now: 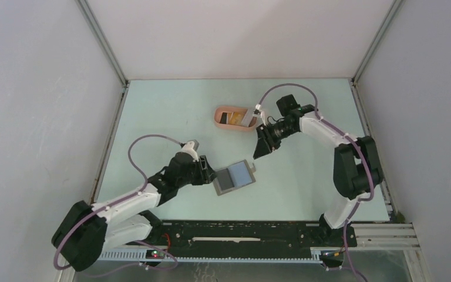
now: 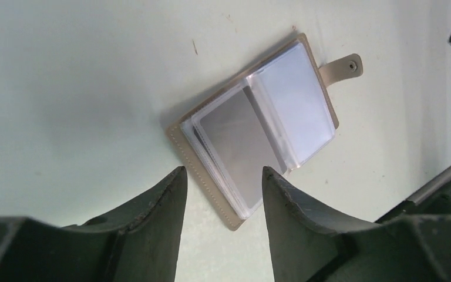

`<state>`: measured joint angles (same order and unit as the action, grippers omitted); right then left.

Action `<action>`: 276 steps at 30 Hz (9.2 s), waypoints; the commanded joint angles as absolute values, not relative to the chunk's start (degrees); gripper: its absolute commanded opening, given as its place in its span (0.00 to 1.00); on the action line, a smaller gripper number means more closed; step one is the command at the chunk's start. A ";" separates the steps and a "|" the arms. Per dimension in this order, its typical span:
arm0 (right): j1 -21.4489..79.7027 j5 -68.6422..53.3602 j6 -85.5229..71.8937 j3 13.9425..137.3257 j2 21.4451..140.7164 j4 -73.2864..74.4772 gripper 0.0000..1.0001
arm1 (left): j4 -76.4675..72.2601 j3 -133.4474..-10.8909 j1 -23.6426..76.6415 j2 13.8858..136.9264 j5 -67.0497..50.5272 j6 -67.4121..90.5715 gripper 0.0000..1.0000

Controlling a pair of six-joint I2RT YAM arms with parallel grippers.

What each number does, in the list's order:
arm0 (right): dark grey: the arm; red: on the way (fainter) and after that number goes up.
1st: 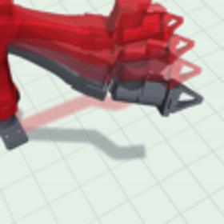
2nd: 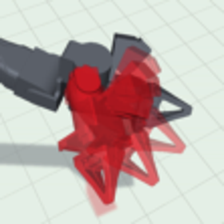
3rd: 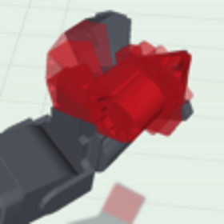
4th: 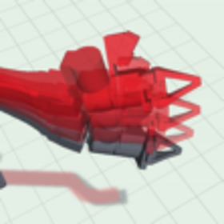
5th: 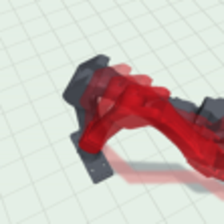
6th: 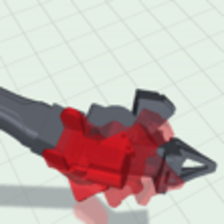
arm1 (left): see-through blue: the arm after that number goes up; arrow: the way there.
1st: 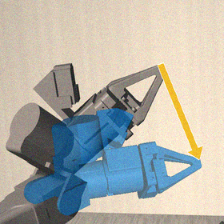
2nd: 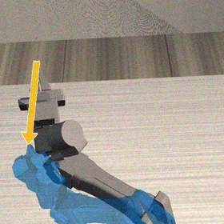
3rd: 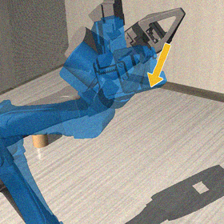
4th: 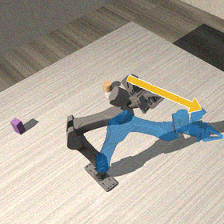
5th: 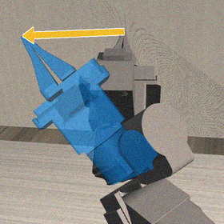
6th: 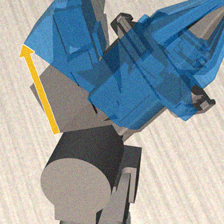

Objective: Put the credit cards into the card holder
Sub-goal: Turn over the card slot in the card holder, then pick up the credit card from the storage box.

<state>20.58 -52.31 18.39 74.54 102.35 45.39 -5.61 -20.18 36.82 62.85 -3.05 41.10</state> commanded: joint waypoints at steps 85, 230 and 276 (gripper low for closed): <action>3.54 -56.81 5.49 84.13 100.24 42.05 0.66 | 29.28 -121.72 31.08 135.42 -8.67 24.10 0.89; 1.32 -61.03 6.00 84.20 102.44 43.66 0.67 | 36.91 -125.53 29.97 130.64 -5.11 22.17 0.00; 20.78 -74.55 2.05 67.94 89.35 23.11 0.67 | -78.41 -12.71 41.21 69.58 -10.42 52.37 0.00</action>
<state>20.40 -74.41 7.42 68.31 88.33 27.66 -66.70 -13.74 40.42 67.37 -12.14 48.73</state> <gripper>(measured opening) 0.684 0.008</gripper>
